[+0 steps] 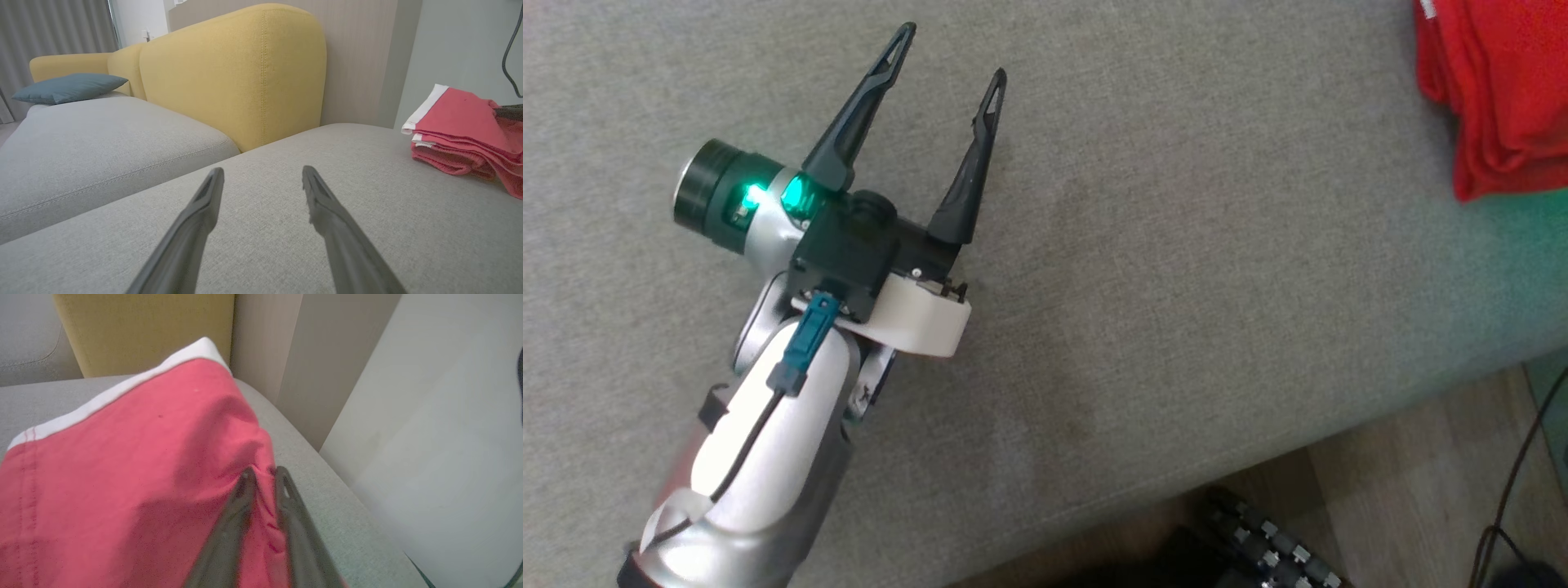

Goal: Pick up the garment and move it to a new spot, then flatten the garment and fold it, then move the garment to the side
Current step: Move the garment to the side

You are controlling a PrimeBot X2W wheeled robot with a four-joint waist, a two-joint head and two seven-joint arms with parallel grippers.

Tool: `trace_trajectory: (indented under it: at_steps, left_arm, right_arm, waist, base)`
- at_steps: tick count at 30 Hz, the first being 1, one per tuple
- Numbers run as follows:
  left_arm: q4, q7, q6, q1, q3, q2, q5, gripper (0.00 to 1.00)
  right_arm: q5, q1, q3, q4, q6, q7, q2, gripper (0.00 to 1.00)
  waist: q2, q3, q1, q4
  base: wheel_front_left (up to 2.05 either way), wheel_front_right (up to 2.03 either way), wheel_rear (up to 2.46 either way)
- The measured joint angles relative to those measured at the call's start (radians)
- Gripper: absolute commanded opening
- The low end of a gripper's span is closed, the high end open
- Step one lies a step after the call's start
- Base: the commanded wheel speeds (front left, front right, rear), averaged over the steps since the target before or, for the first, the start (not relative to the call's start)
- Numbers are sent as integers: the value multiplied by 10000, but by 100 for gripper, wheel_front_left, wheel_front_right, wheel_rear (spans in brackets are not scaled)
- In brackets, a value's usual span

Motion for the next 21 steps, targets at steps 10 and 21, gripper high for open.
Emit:
trace_trajectory:
  at_steps: [10, 21]
  left_arm:
    - [244, -119, 276, 540, 54, -21, -418, 100]
    - [366, -199, 995, 2177, 512, -84, -1080, 100]
  right_arm:
    - [-671, 583, 104, -1208, 0, -702, 857, 100]
    - [-869, 3467, 1789, -4487, 0, -715, 2163, 100]
  waist:
    - [0, -885, 0, 124]
    - [0, -2330, -1, 739]
  base:
    - [0, 0, 0]
    - [0, 0, 0]
